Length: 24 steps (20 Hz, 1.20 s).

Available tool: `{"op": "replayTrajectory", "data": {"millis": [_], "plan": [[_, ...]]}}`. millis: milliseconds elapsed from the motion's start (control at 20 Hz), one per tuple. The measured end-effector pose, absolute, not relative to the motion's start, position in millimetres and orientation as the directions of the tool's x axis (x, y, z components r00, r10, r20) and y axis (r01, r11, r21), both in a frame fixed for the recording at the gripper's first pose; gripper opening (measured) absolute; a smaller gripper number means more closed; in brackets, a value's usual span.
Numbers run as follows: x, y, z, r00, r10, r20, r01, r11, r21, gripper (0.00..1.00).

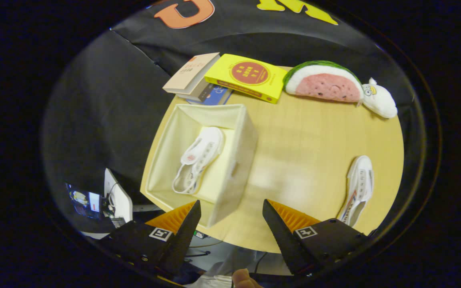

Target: Open the storage box then place both shoes into the box .Put the left shoe in first, then the right shoe, with the right side of both shoes facing outward in a uniform manner.

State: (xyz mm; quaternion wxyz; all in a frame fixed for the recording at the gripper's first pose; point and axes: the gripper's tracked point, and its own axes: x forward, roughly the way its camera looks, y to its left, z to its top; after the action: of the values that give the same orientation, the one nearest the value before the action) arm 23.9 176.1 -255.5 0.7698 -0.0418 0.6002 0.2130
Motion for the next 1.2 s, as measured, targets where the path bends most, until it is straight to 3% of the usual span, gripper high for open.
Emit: {"op": "replayTrajectory", "data": {"millis": [650, 900, 1200], "plan": [[80.2, -72.1, -322.1, 0.204, 0.126, -0.971, -0.177, 0.98, 0.09, 0.95], [86.1, -124.7, -346.4, 0.192, 0.069, -0.979, -0.139, 0.989, 0.042, 0.95], [86.3, -132.6, -382.4, 0.155, -0.002, -0.988, -0.197, 0.98, -0.033, 0.92]]}}
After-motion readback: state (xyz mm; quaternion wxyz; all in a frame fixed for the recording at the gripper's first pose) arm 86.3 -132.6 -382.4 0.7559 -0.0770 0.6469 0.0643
